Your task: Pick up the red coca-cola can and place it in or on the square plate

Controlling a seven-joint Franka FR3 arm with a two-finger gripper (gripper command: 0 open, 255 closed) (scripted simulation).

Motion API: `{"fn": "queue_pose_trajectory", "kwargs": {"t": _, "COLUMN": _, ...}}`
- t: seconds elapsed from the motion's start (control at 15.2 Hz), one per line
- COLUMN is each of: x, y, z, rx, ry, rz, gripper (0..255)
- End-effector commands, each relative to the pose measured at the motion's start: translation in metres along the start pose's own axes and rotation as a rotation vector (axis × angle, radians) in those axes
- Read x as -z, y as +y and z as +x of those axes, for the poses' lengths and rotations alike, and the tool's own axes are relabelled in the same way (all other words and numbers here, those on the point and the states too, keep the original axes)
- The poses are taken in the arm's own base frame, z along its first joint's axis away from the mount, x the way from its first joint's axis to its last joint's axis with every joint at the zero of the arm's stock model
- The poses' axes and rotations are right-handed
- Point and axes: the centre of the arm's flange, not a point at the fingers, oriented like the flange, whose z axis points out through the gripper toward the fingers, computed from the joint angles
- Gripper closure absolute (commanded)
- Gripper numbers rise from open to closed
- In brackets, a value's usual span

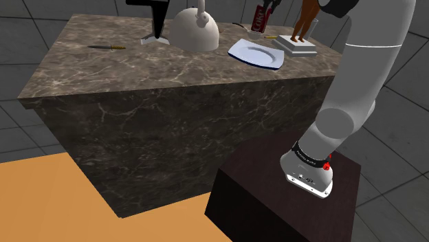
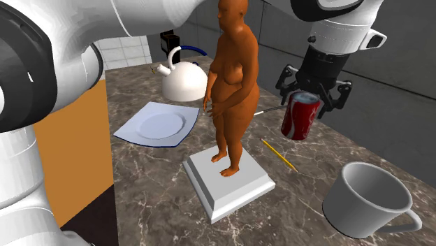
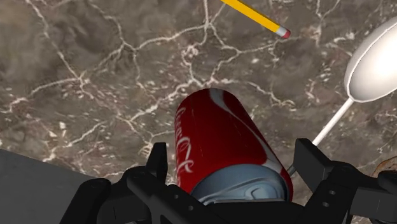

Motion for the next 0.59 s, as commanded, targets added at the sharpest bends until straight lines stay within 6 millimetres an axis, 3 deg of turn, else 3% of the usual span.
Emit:
{"fn": "queue_pose_trajectory", "kwargs": {"t": 0.0, "x": -0.0026, "y": -0.0001, "z": 0.0003, "rx": 0.0, "ry": 0.0, "rz": 0.0, "gripper": 0}}
{"fn": "queue_pose_trajectory", "kwargs": {"t": 0.4, "x": -0.0026, "y": 0.0, "z": 0.0003, "rx": 0.0, "ry": 0.0, "rz": 0.0, "gripper": 0}}
{"fn": "queue_pose_trajectory", "kwargs": {"t": 0.46, "x": -0.0026, "y": 0.0, "z": 0.0003, "rx": 0.0, "ry": 0.0, "rz": 0.0, "gripper": 255}}
{"fn": "queue_pose_trajectory", "kwargs": {"t": 0.53, "x": -0.0026, "y": 0.0, "z": 0.0003, "rx": 0.0, "ry": 0.0, "rz": 0.0, "gripper": 255}}
